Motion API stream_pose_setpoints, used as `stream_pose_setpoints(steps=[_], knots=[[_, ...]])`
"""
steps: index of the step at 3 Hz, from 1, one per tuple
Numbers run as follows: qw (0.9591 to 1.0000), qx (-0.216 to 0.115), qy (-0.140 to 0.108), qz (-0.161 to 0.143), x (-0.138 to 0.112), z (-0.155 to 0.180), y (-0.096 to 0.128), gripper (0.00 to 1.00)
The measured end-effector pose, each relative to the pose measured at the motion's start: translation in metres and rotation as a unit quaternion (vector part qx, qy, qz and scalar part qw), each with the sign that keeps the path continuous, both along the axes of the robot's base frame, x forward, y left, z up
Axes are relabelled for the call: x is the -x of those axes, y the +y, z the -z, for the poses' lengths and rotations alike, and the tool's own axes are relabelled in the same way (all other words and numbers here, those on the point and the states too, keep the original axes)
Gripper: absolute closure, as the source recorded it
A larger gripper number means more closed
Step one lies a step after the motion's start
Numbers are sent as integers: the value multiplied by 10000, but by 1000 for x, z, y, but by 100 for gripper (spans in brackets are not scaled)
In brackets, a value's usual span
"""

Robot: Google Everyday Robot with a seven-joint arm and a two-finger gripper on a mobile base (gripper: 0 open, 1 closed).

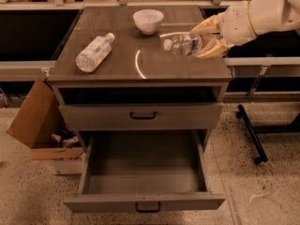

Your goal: Pick water bottle from middle drawer and place on counter

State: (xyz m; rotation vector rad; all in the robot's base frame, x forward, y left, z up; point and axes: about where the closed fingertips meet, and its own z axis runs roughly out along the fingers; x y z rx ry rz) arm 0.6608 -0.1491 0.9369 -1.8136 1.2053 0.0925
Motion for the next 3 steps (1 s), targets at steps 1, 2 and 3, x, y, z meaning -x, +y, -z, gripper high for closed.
stream_pose_setpoints(steps=[1, 2, 3], knots=[[10000, -4, 6, -3, 0, 1, 1, 100], [9997, -51, 219, 34, -19, 9, 11, 100], [9981, -65, 585, 196, -44, 20, 24, 100]])
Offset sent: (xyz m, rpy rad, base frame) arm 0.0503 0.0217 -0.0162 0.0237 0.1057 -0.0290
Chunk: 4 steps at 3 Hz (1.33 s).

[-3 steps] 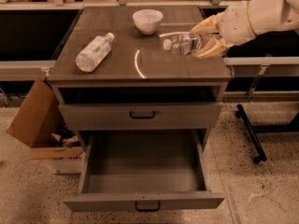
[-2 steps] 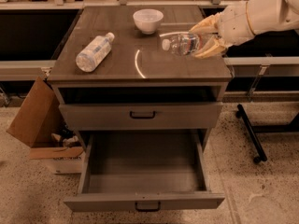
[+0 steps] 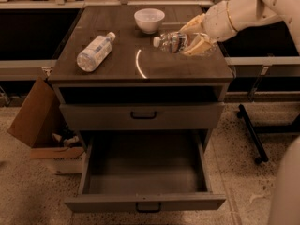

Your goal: Pick water bottle from middle drawer and place on counter

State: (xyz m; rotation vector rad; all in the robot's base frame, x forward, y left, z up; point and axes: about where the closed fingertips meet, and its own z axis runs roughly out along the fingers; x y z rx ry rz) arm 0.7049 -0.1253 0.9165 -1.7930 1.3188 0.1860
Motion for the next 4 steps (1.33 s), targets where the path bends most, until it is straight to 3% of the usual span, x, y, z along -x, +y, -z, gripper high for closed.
stream_pose_setpoints(steps=[1, 3, 4], knots=[[9982, 120, 499, 306, -27, 21, 14, 97], [9931, 168, 1016, 559, -49, 47, 26, 51], [9923, 208, 1091, 556, -55, 54, 31, 28]])
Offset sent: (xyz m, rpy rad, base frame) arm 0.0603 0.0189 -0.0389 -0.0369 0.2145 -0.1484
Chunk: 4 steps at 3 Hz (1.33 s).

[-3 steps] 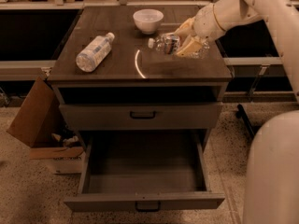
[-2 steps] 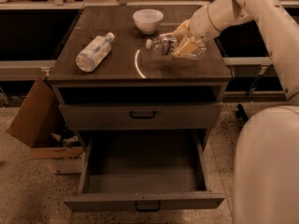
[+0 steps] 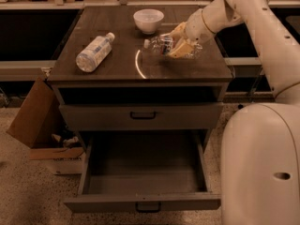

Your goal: Pick water bottle from middle drawer and place on counter

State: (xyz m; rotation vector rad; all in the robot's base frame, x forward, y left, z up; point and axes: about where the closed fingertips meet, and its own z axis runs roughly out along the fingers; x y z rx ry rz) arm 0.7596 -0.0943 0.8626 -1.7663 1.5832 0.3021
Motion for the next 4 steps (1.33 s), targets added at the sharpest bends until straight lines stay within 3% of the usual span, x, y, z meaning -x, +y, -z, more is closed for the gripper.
stream_pose_setpoints(steps=[1, 2, 4], knots=[[10000, 94, 15, -17, -3, 3, 2, 4], [9997, 236, -39, -33, -5, -1, 1, 0], [9968, 506, -457, 424, 5, -44, -52, 0]])
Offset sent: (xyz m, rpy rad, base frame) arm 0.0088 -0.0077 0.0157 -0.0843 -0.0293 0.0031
